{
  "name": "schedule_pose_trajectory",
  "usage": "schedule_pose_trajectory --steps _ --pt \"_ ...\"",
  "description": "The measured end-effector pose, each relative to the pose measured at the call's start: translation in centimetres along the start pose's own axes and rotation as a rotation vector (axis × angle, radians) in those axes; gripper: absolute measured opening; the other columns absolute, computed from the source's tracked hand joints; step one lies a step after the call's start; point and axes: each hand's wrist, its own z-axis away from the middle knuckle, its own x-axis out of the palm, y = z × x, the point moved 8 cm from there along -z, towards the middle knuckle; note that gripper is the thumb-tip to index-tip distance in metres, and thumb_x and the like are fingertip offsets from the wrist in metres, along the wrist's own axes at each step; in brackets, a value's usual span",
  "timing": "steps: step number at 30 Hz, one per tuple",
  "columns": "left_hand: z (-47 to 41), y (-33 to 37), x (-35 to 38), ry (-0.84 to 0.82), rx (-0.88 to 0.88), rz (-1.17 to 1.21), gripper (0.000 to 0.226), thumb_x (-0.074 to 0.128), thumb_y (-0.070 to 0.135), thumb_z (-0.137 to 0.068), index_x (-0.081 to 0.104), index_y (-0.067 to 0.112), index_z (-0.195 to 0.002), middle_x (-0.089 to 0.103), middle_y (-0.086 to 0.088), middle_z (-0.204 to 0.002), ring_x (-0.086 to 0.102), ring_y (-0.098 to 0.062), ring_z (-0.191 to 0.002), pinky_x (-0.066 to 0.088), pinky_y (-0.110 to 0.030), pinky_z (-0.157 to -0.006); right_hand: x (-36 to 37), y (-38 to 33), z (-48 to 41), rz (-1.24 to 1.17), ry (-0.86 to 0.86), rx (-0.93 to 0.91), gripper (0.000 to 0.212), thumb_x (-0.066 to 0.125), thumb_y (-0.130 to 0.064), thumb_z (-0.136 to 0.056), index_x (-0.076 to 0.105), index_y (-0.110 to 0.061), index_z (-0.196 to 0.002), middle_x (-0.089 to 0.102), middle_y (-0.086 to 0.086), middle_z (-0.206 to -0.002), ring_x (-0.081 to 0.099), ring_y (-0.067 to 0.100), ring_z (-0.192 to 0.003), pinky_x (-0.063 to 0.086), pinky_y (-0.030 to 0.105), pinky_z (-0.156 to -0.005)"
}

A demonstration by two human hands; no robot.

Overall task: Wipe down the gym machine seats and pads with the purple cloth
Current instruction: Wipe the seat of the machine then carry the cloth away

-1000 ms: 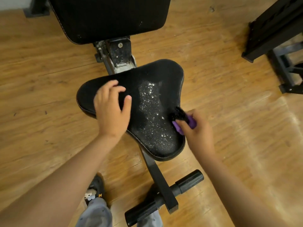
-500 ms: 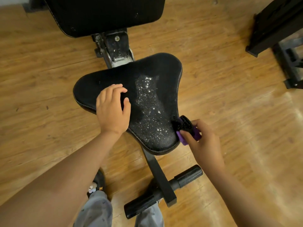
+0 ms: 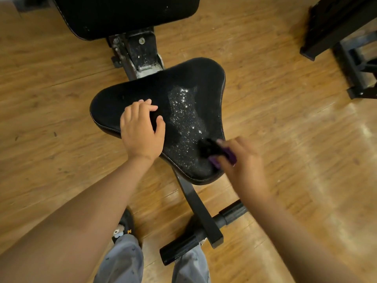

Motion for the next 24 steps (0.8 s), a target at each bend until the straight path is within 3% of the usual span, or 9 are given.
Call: schedule_pose_trajectory --steps 4,9,12,14,16,21,24 --pt "0.1 -0.2 0.2 -0.01 0.003 0.006 0.023 0.05 0.026 -0.092 0.057 0.015 -0.111 0.059 -0.002 -0.126 0.046 -0.021 -0.127 0.031 -0.039 -0.109 0.3 2.0 -4.4 0.004 0.064 0.243 0.013 0.071 -0.016 -0.084 0.065 -0.011 -0.095 0.051 -0.003 -0.085 0.048 0.014 -0.077 0.034 0.023 -0.065" --pt "0.0 -0.2 0.0 -0.022 0.003 0.018 0.022 0.05 0.024 -0.093 0.058 0.016 -0.111 0.059 -0.002 -0.126 0.046 -0.02 -0.128 0.029 -0.036 -0.11 3.5 -4.0 -0.2 0.066 -0.123 -0.068 0.027 0.078 -0.011 -0.076 0.07 -0.011 -0.102 0.059 0.0 -0.09 0.052 0.017 -0.084 0.039 0.02 -0.07" --pt "0.0 -0.2 0.1 -0.044 0.004 0.016 0.021 0.05 0.023 -0.094 0.058 0.016 -0.112 0.059 -0.002 -0.127 0.046 -0.02 -0.129 0.029 -0.035 -0.111 3.0 -3.3 -2.9 0.06 -0.152 -0.029 0.02 0.076 -0.013 -0.08 0.068 -0.01 -0.099 0.056 -0.001 -0.09 0.05 0.013 -0.082 0.04 0.017 -0.068" --pt "0.0 -0.3 0.1 -0.046 0.001 0.019 0.021 0.047 0.023 -0.095 0.058 0.016 -0.111 0.059 -0.002 -0.127 0.046 -0.021 -0.128 0.029 -0.035 -0.111 3.1 -2.1 -5.9 0.041 -0.076 0.116 0.013 0.072 -0.015 -0.084 0.066 -0.012 -0.095 0.052 -0.004 -0.09 0.047 0.008 -0.077 0.037 0.011 -0.064" --pt "-0.1 -0.3 0.0 -0.039 -0.008 0.025 0.023 0.045 0.023 -0.095 0.059 0.016 -0.112 0.059 -0.002 -0.127 0.047 -0.021 -0.127 0.029 -0.035 -0.111 4.0 -2.9 -7.1 0.043 0.001 0.176 0.013 0.07 -0.016 -0.085 0.065 -0.014 -0.097 0.051 -0.005 -0.092 0.049 0.009 -0.08 0.039 0.015 -0.067" --pt "0.0 -0.2 -0.2 -0.023 -0.012 0.035 0.03 0.034 0.023 -0.096 0.059 0.014 -0.111 0.06 -0.003 -0.126 0.048 -0.021 -0.125 0.028 -0.034 -0.11 6.4 -6.8 -3.5 0.063 -0.123 -0.127 0.023 0.073 -0.013 -0.081 0.068 -0.01 -0.103 0.06 0.003 -0.095 0.054 0.02 -0.092 0.043 0.025 -0.075" --pt "0.0 -0.3 0.0 -0.018 -0.032 0.037 0.035 0.032 0.027 -0.095 0.06 0.016 -0.112 0.06 -0.001 -0.127 0.048 -0.019 -0.126 0.028 -0.034 -0.111 5.4 -4.4 -7.3 0.103 -0.116 -0.128 0.023 0.071 -0.016 -0.083 0.066 -0.01 -0.105 0.055 0.0 -0.095 0.052 0.019 -0.094 0.039 0.023 -0.076"
